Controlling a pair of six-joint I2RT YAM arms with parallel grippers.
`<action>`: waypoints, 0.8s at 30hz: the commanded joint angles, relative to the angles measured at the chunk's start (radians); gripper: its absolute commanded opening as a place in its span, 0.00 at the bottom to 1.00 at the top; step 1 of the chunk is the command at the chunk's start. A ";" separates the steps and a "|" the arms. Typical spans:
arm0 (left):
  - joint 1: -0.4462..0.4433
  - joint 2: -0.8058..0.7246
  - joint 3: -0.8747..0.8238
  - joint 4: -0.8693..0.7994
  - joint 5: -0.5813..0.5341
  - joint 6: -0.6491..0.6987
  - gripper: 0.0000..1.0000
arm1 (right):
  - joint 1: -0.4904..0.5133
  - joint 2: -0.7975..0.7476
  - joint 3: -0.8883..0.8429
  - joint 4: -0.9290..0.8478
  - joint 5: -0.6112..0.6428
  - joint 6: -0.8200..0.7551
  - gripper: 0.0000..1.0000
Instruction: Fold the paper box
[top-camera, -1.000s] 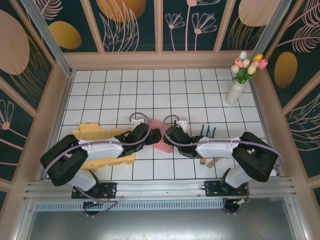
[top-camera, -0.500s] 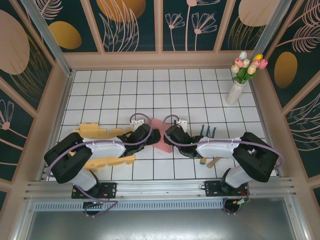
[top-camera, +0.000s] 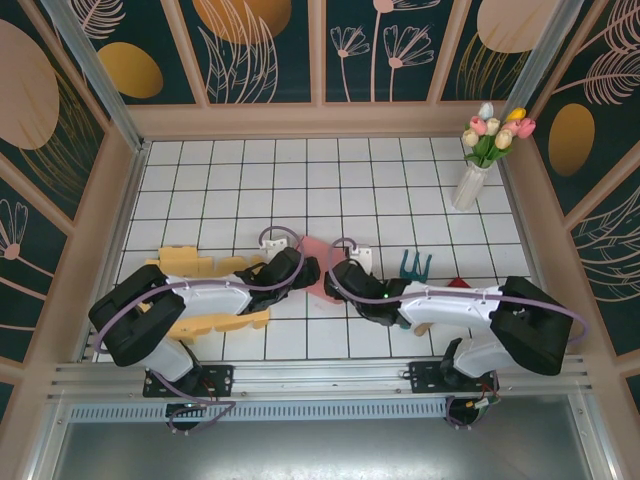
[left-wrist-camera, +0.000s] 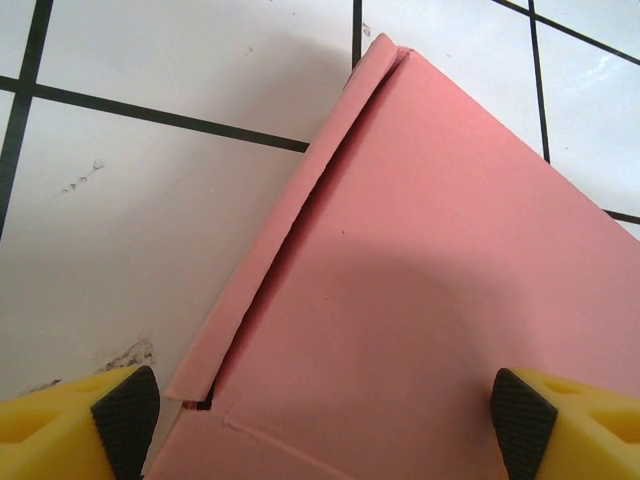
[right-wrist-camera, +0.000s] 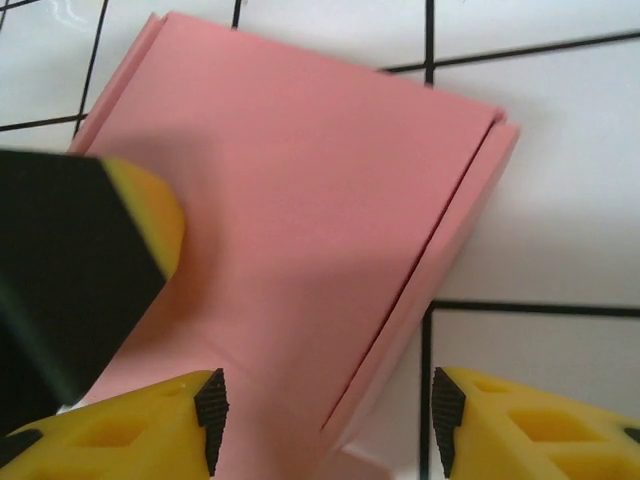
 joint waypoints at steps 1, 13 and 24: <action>0.000 0.022 -0.005 -0.016 -0.028 -0.006 0.87 | 0.037 -0.027 -0.025 -0.007 0.038 0.135 0.57; 0.001 0.036 -0.005 -0.009 -0.035 -0.003 0.87 | 0.054 -0.046 -0.100 0.089 0.025 0.197 0.49; 0.000 0.071 0.020 -0.071 -0.102 0.051 0.88 | 0.054 -0.010 -0.108 0.153 -0.001 0.181 0.47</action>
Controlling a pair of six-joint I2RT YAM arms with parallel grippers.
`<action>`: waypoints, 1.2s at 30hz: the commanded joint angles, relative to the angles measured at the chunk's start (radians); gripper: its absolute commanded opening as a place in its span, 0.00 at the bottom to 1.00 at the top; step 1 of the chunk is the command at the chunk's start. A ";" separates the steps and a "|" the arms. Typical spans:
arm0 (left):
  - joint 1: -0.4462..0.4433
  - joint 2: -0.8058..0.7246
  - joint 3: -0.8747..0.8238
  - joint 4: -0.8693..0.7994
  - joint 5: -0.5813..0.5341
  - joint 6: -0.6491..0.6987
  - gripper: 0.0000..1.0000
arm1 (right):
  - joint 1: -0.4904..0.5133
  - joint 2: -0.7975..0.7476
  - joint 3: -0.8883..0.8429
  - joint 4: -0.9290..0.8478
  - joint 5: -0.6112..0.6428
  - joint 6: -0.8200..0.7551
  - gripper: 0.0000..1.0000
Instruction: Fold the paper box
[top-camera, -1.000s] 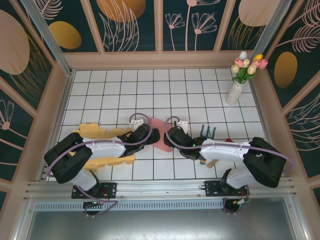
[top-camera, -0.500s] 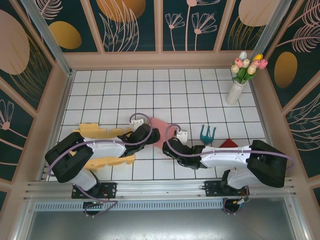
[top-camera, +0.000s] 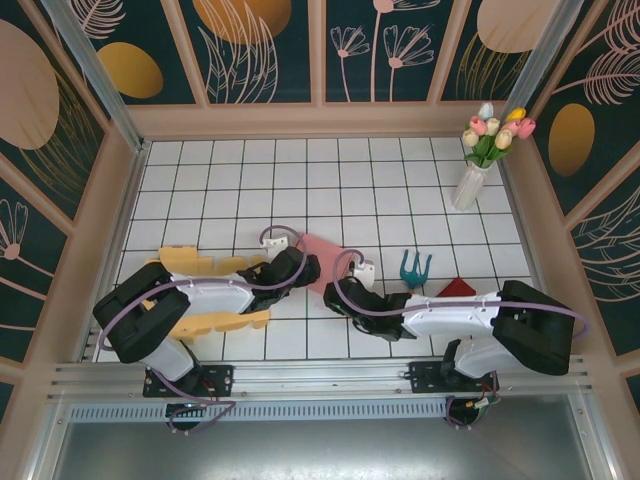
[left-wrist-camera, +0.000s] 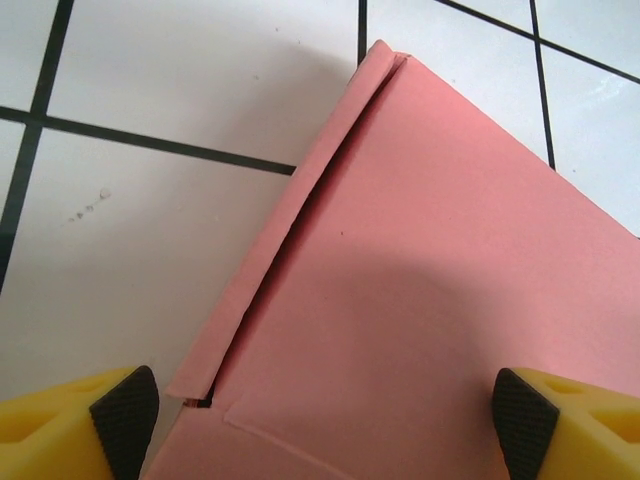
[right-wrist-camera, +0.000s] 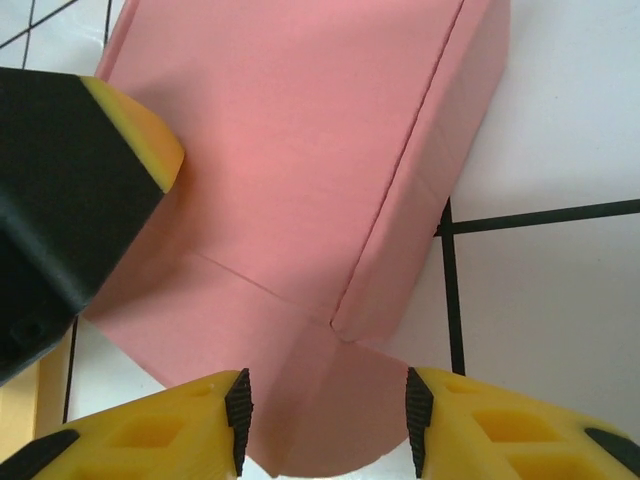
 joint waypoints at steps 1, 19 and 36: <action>0.000 0.042 0.005 -0.093 -0.058 0.043 0.88 | 0.007 0.019 -0.009 0.038 0.004 0.006 0.47; -0.001 0.062 -0.007 -0.089 -0.078 0.140 0.91 | -0.003 0.033 -0.034 0.119 -0.010 -0.010 0.43; -0.002 0.087 -0.004 -0.089 -0.103 0.168 0.87 | -0.038 0.033 -0.073 0.203 -0.041 -0.044 0.43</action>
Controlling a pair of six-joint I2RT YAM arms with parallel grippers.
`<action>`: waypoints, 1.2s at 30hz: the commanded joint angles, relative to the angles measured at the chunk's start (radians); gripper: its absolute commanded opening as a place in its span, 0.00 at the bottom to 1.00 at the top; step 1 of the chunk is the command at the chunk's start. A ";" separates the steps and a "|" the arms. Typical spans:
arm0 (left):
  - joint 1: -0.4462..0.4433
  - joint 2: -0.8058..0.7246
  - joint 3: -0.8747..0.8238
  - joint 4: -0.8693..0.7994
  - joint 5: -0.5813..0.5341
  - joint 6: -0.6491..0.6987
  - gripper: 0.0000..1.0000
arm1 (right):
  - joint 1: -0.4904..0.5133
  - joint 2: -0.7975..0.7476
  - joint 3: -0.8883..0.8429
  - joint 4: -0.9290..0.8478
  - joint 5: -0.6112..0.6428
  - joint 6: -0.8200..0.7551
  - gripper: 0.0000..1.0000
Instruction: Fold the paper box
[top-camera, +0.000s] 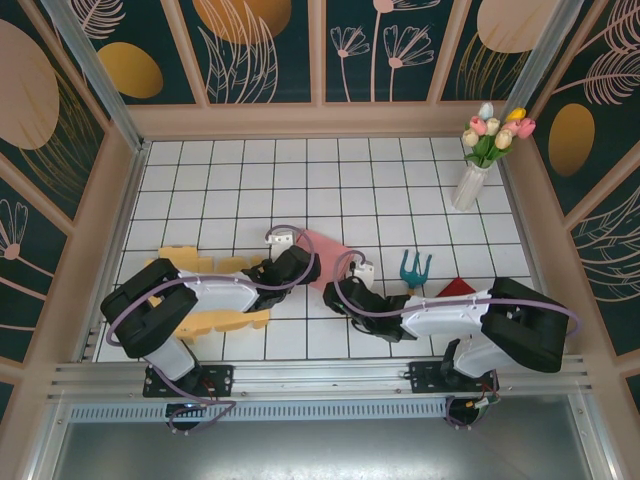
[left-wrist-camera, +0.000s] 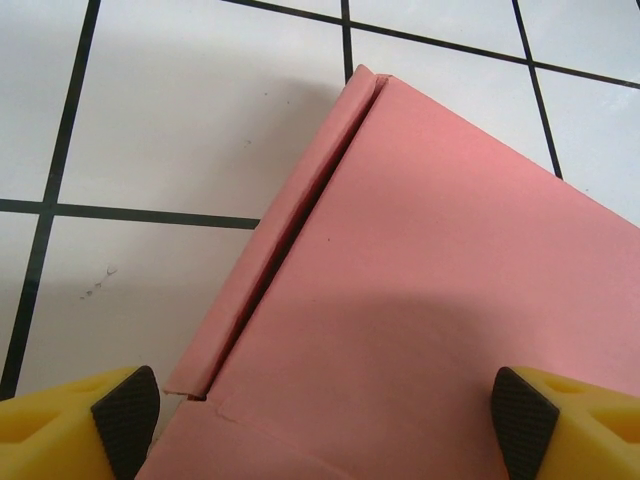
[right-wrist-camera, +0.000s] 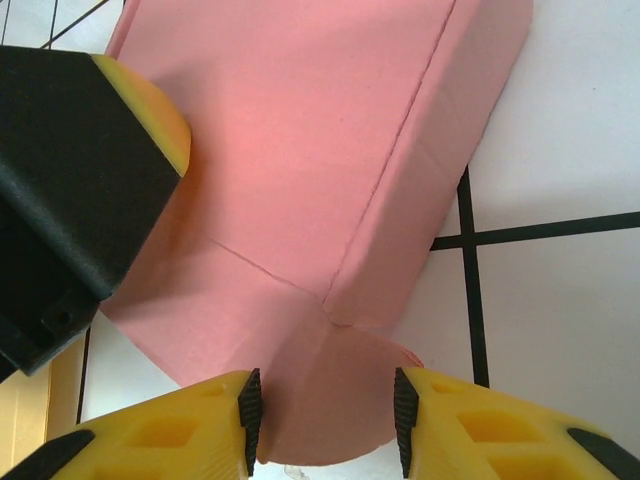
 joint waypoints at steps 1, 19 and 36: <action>0.005 0.049 -0.022 -0.130 -0.029 0.043 0.87 | -0.009 -0.005 -0.021 0.045 -0.009 -0.032 0.43; 0.004 0.082 -0.016 -0.153 -0.063 0.072 0.89 | -0.010 0.044 -0.020 0.096 -0.081 0.005 0.40; 0.005 0.131 -0.003 -0.156 -0.078 0.088 0.91 | -0.009 0.034 -0.049 0.177 -0.096 -0.067 0.28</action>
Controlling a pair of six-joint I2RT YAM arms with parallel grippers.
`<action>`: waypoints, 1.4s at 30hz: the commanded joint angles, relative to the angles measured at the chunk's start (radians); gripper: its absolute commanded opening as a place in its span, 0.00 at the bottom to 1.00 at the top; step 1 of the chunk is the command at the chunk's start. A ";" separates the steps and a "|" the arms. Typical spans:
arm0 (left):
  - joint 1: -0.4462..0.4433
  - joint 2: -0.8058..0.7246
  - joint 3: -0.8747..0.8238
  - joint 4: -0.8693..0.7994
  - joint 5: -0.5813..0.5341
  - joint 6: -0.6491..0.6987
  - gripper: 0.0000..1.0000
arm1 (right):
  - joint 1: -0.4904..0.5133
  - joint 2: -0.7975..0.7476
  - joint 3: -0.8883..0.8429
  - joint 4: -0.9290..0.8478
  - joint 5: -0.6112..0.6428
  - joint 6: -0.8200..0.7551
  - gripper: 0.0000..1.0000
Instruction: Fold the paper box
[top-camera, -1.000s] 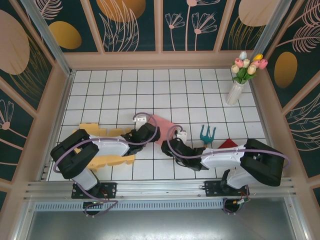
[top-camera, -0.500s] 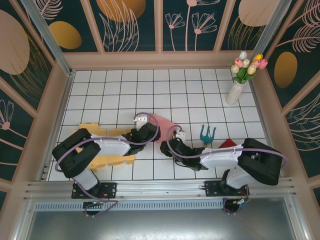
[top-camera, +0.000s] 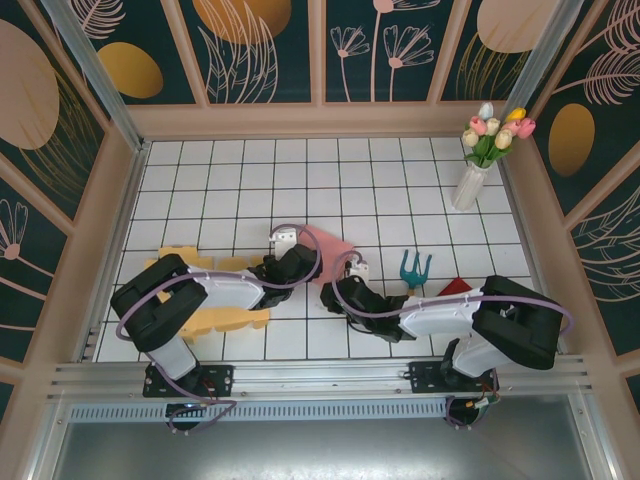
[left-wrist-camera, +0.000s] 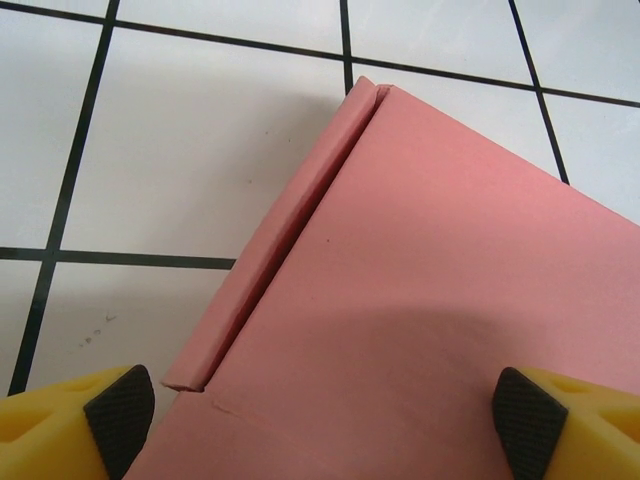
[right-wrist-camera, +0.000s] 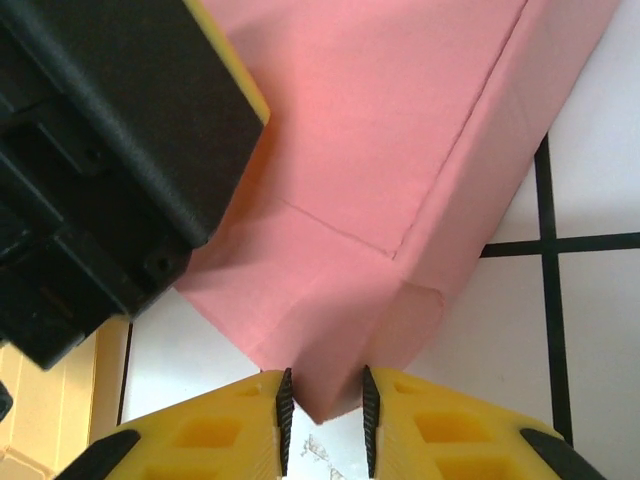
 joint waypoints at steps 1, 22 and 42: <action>0.008 0.074 -0.036 -0.188 -0.008 0.050 0.92 | 0.001 -0.007 -0.025 0.043 -0.026 -0.032 0.28; 0.008 0.090 -0.041 -0.180 -0.021 0.066 0.91 | -0.031 -0.023 -0.050 0.027 0.085 -0.134 0.34; 0.008 0.085 -0.041 -0.179 -0.016 0.068 0.91 | -0.023 -0.270 -0.094 -0.072 0.085 -0.047 0.38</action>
